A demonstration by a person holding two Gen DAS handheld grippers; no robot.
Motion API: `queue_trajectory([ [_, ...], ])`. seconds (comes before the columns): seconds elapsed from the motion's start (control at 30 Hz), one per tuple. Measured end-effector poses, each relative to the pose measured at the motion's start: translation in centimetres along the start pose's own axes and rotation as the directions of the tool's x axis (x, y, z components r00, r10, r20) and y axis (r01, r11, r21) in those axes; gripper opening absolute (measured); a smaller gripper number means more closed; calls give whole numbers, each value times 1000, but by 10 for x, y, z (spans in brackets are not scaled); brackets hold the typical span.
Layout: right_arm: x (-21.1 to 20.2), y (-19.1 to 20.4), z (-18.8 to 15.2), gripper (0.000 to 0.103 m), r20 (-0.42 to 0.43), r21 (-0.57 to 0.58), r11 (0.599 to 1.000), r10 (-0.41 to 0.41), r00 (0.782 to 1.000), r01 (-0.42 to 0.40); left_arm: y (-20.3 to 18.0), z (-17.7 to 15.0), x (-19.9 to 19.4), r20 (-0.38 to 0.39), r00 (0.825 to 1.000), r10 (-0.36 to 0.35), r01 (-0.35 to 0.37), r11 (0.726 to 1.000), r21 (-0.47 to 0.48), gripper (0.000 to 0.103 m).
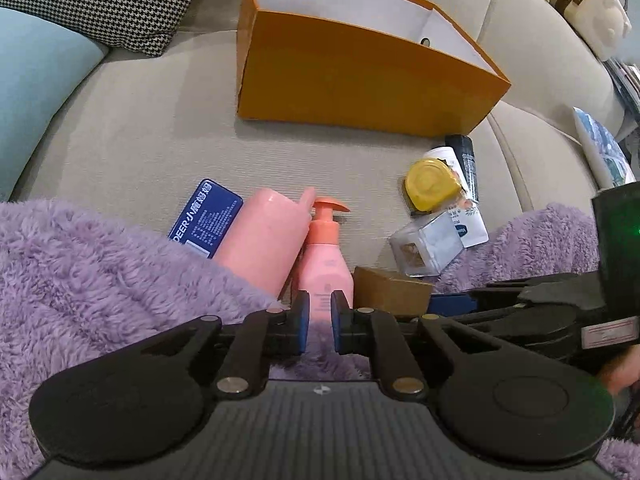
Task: Organize rigid objects
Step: 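Grasp the brown cardboard cube with the right tool while the left grasps the clear cube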
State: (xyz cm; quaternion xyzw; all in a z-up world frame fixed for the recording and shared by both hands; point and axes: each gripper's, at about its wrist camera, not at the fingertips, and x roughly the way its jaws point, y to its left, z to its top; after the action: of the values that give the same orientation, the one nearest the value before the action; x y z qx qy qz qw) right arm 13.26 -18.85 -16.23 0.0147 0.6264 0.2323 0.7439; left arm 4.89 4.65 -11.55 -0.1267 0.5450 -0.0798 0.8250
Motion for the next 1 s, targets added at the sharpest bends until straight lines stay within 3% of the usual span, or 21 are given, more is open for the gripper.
queue_trajectory([
  [0.17, -22, -5, -3, 52, 62, 14, 999, 36, 997, -37, -3, 2, 0, 13, 999, -39, 38, 999, 7, 15],
  [0.33, -63, -17, -1, 51, 153, 20, 1000, 14, 988, -18, -17, 9, 7, 17, 995, -95, 94, 995, 17, 15],
  [0.37, -69, -20, -1, 51, 168, 22, 1000, 3, 986, -6, -21, 12, 10, 15, 994, -106, 106, 994, 13, 17],
  [0.47, -84, -29, 0, 51, 213, 29, 998, -66, 975, 61, -31, 20, 23, 24, 988, -149, 150, 988, -32, 38],
  [0.57, -94, -43, 1, 51, 247, 63, 992, -118, 962, 105, -41, 28, 39, 25, 983, -184, 185, 980, -74, 48],
  [0.67, -100, -62, 4, 50, 254, 116, 990, -113, 960, 86, -52, 33, 54, 5, 985, -175, 175, 983, -56, 60],
  [0.83, -92, -75, 10, 50, 249, 122, 985, -149, 957, 122, -64, 39, 79, -48, 989, -136, 132, 988, -82, 63],
  [0.9, -86, -78, 11, 50, 245, 123, 985, -149, 958, 122, -68, 42, 85, -57, 990, -129, 122, 987, -106, 71],
  [1.0, -83, -84, 14, 50, 242, 136, 985, -139, 960, 108, -78, 45, 92, -65, 994, -88, 80, 990, -119, 73],
])
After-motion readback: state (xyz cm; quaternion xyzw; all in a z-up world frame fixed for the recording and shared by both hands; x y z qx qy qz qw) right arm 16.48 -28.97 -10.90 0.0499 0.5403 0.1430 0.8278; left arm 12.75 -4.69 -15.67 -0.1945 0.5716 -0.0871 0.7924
